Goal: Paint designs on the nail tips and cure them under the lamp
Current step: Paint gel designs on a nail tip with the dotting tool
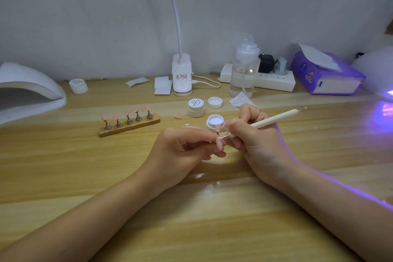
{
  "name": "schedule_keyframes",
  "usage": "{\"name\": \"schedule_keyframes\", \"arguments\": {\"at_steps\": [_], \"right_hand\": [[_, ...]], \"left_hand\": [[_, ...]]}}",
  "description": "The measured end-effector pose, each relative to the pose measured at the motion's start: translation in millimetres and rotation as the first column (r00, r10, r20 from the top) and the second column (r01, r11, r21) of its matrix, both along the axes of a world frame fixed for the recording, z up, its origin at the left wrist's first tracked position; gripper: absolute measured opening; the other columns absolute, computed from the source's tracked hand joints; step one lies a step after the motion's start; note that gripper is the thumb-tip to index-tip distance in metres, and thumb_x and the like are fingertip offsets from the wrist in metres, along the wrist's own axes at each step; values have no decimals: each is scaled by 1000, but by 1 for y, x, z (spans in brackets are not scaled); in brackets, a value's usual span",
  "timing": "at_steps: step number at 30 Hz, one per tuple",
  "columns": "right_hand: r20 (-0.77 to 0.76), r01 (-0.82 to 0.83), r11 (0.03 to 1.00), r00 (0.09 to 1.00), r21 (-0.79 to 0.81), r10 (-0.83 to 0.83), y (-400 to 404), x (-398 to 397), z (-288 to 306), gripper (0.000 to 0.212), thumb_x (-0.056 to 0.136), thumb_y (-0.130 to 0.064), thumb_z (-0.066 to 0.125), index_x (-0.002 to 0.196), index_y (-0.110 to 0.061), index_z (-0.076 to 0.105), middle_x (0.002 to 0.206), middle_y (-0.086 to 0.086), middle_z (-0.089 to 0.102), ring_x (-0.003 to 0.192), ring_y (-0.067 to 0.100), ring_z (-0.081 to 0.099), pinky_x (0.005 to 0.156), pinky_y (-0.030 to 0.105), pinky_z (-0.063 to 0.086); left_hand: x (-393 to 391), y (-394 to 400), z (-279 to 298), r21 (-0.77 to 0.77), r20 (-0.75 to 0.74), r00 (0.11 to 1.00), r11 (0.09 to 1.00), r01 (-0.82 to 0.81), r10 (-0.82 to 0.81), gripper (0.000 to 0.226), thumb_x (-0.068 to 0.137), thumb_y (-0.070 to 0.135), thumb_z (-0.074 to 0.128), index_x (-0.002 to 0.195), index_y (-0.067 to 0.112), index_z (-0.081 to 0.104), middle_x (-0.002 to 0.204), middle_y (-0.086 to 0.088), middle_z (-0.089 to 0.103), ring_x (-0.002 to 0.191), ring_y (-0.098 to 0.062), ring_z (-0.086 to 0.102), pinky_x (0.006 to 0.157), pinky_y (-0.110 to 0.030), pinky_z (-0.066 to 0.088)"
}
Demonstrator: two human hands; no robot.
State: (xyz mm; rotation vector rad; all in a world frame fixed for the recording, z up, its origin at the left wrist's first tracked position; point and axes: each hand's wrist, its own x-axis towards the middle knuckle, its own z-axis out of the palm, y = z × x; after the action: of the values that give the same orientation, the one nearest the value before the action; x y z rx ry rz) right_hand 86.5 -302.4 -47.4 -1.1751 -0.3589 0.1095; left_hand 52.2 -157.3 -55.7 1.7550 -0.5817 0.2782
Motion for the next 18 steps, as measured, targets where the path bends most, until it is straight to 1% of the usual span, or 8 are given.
{"name": "schedule_keyframes", "arguments": {"at_steps": [2,4,8,10,14,18], "right_hand": [[-3,0,1000,1000,7,0,0,0,0,55,82,17,44,43,-21,37,36,-2,35,30,9,46,43,18,45],[-7,2,1000,1000,12,-2,0,0,0,55,81,18,43,43,-21,37,36,-2,34,29,8,44,43,18,44],[-3,16,1000,1000,-21,-17,0,1,-1,55,81,17,45,43,-22,37,37,-2,35,32,7,38,45,19,45],[-5,13,1000,1000,-20,-13,0,1,-1,56,81,17,45,43,-23,38,37,-2,37,31,6,40,45,19,45],[6,6,1000,1000,-17,-6,0,0,-1,56,82,16,45,43,-24,38,36,-3,37,31,7,47,45,19,43],[1,12,1000,1000,-15,-12,0,1,-2,57,81,17,44,42,-24,38,34,-4,34,30,6,41,44,18,45]], "left_hand": [[0,0,0,-2,1,1000,1000,0,0,17,73,15,61,89,17,67,74,1,68,68,-7,69,57,-16,50],[0,0,0,-8,-4,1000,1000,-3,3,19,73,14,62,92,15,68,74,0,68,69,-8,69,57,-17,50],[1,0,-1,-8,-4,1000,1000,1,-1,19,73,14,62,92,14,68,76,-2,69,69,-10,69,57,-17,50],[1,1,-1,-17,-7,1000,1000,3,-3,16,73,14,62,87,13,71,75,0,69,69,-10,69,57,-17,50],[1,1,-2,-18,-9,1000,1000,1,-1,19,73,13,63,89,9,71,75,0,69,69,-10,69,57,-17,51],[0,0,0,-8,-3,1000,1000,-1,1,21,73,14,62,93,13,67,75,0,68,69,-9,69,57,-17,50]]}}
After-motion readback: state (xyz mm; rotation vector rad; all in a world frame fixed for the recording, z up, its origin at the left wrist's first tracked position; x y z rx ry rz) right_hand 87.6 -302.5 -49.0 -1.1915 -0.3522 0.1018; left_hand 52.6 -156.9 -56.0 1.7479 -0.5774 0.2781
